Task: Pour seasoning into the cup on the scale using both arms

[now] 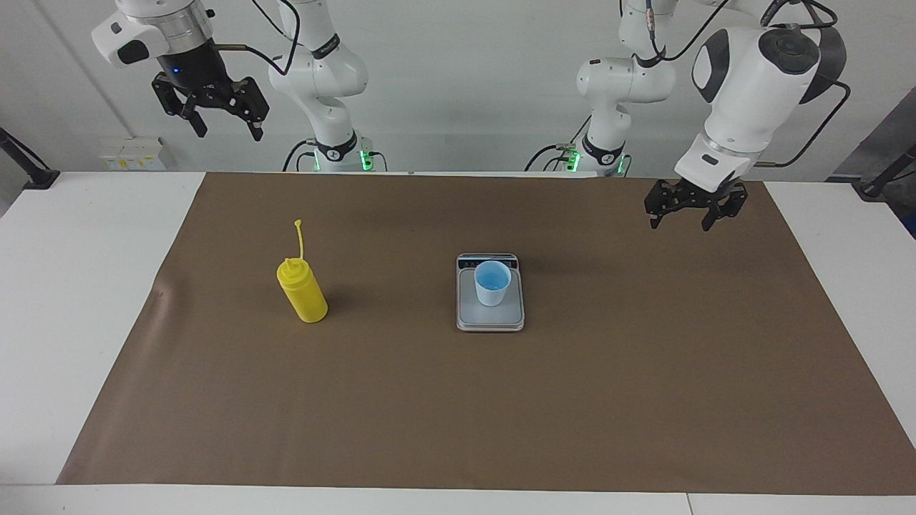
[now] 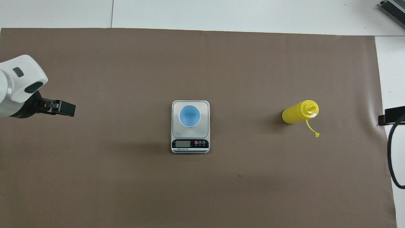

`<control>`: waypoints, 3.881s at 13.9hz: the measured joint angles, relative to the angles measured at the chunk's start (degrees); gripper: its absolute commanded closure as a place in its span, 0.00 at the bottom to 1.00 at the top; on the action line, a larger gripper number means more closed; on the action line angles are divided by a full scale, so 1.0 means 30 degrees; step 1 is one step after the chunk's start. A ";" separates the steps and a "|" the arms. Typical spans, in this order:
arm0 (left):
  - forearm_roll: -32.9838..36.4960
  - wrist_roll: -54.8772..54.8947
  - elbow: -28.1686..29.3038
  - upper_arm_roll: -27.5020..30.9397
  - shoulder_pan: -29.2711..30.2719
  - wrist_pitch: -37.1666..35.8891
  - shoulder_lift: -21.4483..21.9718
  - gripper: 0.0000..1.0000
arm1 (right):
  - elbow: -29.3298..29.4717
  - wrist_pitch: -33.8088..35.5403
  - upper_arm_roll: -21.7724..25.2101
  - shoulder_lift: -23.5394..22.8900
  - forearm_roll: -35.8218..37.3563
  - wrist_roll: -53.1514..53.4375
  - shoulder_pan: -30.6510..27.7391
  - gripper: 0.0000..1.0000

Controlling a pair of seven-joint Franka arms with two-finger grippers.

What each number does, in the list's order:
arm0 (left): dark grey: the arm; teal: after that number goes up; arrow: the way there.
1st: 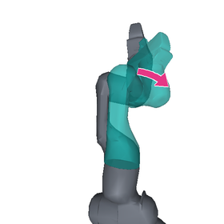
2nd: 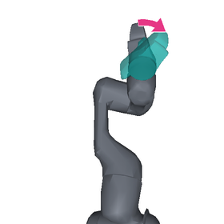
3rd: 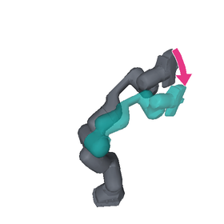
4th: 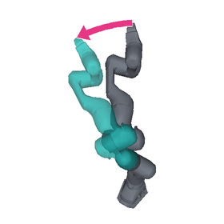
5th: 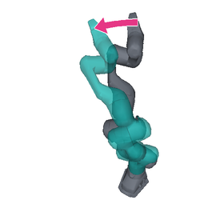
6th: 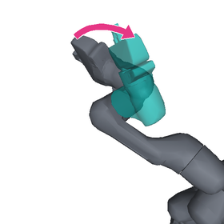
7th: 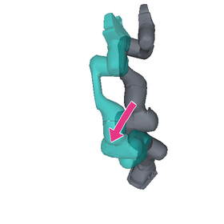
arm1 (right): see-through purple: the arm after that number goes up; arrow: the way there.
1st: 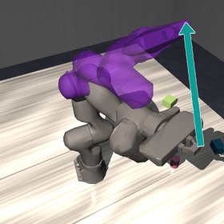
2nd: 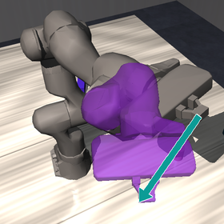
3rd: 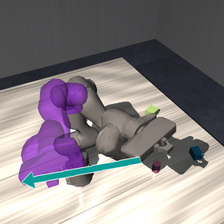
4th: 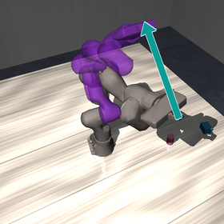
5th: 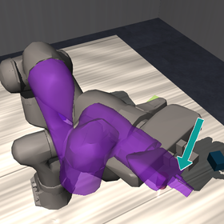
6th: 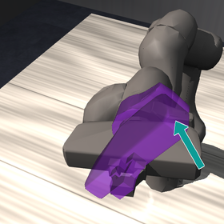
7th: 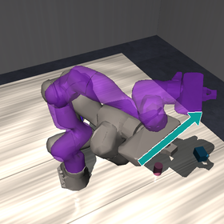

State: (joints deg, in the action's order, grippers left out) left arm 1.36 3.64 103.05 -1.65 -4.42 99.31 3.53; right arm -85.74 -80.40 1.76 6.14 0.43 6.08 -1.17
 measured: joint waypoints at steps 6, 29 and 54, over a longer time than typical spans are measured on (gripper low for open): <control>-0.0020 0.1587 -0.0958 0.0161 0.1230 -0.1284 0.0367 0.00 | -0.1656 -0.3060 0.0067 -0.0481 -0.2253 0.8966 -0.0971 0.00; -0.1006 0.0272 -0.3318 -0.0011 0.1186 -0.3488 -0.0123 0.00 | -0.4596 -0.5876 0.0052 -1.0801 -1.4051 1.2794 -0.4953 0.00; -0.1006 0.0273 -0.3315 -0.0009 0.1187 -0.3497 -0.0123 0.00 | -0.6040 -1.1272 -0.0230 -0.7429 -1.5420 2.2084 0.2759 1.00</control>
State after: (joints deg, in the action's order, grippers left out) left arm -1.66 4.46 93.11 -1.68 -0.86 88.82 3.16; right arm -103.86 -114.21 1.07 -16.15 -45.83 72.33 7.11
